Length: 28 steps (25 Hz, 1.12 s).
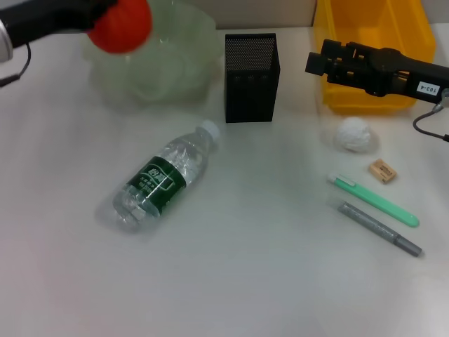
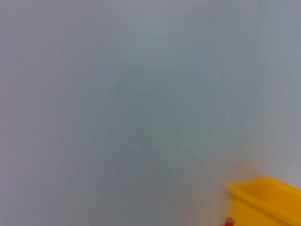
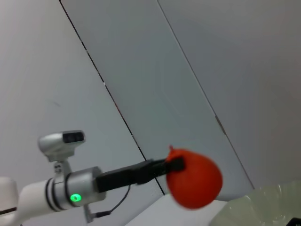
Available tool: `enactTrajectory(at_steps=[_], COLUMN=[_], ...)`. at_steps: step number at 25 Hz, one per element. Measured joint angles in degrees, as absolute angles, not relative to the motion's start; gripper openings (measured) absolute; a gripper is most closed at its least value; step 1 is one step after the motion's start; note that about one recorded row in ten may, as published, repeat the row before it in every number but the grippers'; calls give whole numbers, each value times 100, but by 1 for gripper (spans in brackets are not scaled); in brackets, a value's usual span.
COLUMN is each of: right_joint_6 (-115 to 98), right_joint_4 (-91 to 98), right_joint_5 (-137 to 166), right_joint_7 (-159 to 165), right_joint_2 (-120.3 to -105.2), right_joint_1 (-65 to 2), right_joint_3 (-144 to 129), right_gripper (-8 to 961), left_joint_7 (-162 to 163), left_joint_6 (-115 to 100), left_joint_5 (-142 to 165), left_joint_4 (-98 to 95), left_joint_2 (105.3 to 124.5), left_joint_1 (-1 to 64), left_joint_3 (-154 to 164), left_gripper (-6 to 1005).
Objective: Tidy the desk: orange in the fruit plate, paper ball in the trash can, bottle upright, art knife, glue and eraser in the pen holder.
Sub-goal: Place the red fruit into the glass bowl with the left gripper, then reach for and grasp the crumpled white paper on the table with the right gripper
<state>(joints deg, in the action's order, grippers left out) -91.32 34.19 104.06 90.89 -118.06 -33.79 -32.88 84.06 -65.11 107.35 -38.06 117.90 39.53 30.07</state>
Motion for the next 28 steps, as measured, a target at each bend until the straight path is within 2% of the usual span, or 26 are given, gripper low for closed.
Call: enactTrajectory(at_steps=[2, 9, 15, 17, 22, 28], right_joint_6=[-9171, -9407, -9778, -9834, -9575, -8828], right_joint_4=[3419, 3455, 4193, 4886, 5512, 5476], right_joint_5=[10405, 10392, 10298, 10535, 11306, 11704], right_joint_7=[9088, 9111, 9477, 9871, 10351, 10406], right_joint_2=[-11805, -11795, -11765, -11822, -11899, -11909], right_joint_1=[-3320, -3158, -2774, -2548, -2405, -2401], right_joint_3=[-3287, -3271, -3232, -3253, -3213, -3260], right_gripper=[802, 801, 801, 801, 800, 800], left_joint_7=[7869, 6841, 5954, 5716, 5581, 5579], left_joint_6=[-5583, -4540, -4154, -4169, -4188, -4330], left_joint_5=[10343, 10091, 9563, 9199, 9022, 9003], left_joint_4=[-3296, -2475, -2000, -1918, -1882, -1864], left_joint_2=[11842, 11875, 11897, 11905, 11909, 11910], left_joint_1=[4165, 4637, 4845, 4833, 4827, 4804], left_joint_3=[3096, 3140, 3138, 3137, 3141, 3147], left_gripper=[170, 144, 317, 383, 648, 683])
